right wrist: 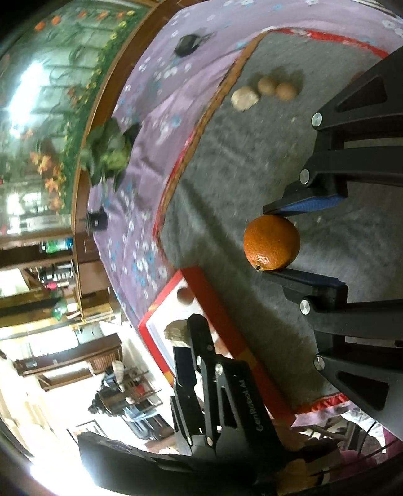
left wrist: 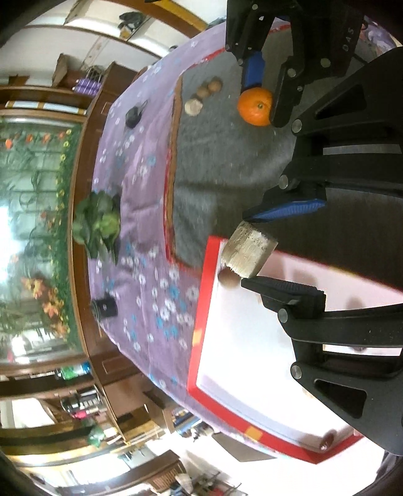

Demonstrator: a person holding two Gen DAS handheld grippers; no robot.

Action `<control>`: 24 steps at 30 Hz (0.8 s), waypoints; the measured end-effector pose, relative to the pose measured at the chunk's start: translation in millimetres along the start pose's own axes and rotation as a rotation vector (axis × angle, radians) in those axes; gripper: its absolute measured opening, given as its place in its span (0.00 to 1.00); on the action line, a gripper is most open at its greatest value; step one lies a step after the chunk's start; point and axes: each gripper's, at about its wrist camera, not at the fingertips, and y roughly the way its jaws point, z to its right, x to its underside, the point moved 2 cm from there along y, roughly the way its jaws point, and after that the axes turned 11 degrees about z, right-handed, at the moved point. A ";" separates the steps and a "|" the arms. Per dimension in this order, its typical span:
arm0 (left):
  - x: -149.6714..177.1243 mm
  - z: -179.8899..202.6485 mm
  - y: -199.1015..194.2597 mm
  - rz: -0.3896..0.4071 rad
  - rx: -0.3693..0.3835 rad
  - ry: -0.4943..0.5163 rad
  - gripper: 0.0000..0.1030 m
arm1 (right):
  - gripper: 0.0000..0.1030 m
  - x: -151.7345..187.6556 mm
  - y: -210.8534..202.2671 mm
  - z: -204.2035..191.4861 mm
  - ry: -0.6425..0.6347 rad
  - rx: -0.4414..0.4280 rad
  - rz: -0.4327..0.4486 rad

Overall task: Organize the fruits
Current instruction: 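Carry the beige block and orange into the white tray and open both grippers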

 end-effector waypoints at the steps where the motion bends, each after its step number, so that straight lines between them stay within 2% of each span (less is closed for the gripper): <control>1: 0.9 -6.0 -0.5 -0.002 -0.012 -0.008 0.34 | 0.32 -1.6 2.6 -4.0 -0.006 -0.008 -0.003; 12: 9.3 -67.3 -5.2 -0.023 -0.107 -0.096 0.34 | 0.32 -24.5 28.6 -42.7 -0.059 -0.079 -0.006; 24: 21.1 -122.1 3.5 -0.069 -0.205 -0.187 0.34 | 0.32 -57.3 83.7 -78.0 -0.098 -0.147 -0.015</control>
